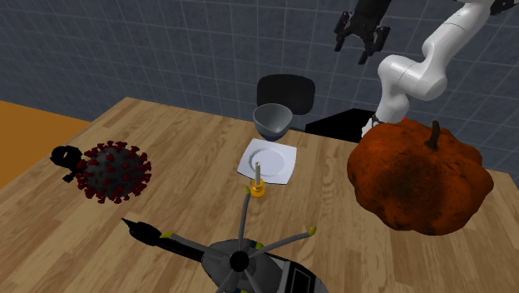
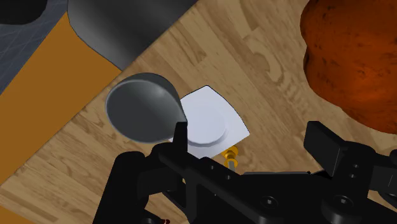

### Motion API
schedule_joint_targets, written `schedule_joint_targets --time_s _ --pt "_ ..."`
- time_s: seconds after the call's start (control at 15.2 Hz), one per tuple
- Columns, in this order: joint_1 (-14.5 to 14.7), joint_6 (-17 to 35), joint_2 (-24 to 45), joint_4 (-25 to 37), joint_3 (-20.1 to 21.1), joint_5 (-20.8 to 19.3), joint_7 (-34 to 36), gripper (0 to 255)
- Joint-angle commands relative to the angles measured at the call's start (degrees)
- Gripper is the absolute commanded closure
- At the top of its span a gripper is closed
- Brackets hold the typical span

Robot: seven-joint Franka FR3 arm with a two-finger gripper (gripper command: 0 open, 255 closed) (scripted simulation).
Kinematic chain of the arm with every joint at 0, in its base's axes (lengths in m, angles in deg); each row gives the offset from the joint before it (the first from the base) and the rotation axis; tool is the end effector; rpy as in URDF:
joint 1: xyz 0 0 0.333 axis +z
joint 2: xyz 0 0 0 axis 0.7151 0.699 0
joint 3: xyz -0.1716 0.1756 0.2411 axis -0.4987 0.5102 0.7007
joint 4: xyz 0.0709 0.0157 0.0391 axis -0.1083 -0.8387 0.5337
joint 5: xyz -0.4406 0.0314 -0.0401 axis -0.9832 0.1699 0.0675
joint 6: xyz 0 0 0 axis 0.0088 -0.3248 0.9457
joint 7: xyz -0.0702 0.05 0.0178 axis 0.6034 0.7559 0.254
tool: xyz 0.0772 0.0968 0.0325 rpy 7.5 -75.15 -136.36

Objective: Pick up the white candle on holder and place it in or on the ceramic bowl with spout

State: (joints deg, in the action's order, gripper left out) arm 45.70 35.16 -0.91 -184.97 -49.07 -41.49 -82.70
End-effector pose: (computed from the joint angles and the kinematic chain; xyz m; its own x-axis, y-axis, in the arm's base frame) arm 0.3502 -0.0096 0.6258 0.9745 0.1156 0.1922 0.1066 -0.9927 0.0569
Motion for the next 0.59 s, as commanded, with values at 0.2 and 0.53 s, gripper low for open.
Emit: schedule_joint_targets --time_s 0.2,0.53 --pt "0.4 7.1 2.9 -3.0 0.0 0.4 0.1 0" --pt "1.1 18.9 9.5 -6.1 -0.1 1.2 0.0 0"
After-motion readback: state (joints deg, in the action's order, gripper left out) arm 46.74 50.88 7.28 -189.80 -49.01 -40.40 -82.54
